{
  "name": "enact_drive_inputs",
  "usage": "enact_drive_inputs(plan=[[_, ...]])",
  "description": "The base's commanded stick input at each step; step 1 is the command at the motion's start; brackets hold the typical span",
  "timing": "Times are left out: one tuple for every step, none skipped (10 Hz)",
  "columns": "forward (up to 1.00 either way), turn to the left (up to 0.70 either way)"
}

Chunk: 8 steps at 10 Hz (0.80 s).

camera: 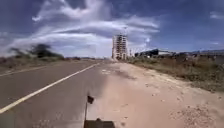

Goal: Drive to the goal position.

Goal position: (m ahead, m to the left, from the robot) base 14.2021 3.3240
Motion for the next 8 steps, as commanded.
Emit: enact_drive_inputs(plan=[[1.00, 0.00], [1.00, 0.00], [1.00, 0.00], [1.00, 0.00], [1.00, 0.02], [1.00, 0.08], [1.00, 0.40], [1.00, 0.40]])
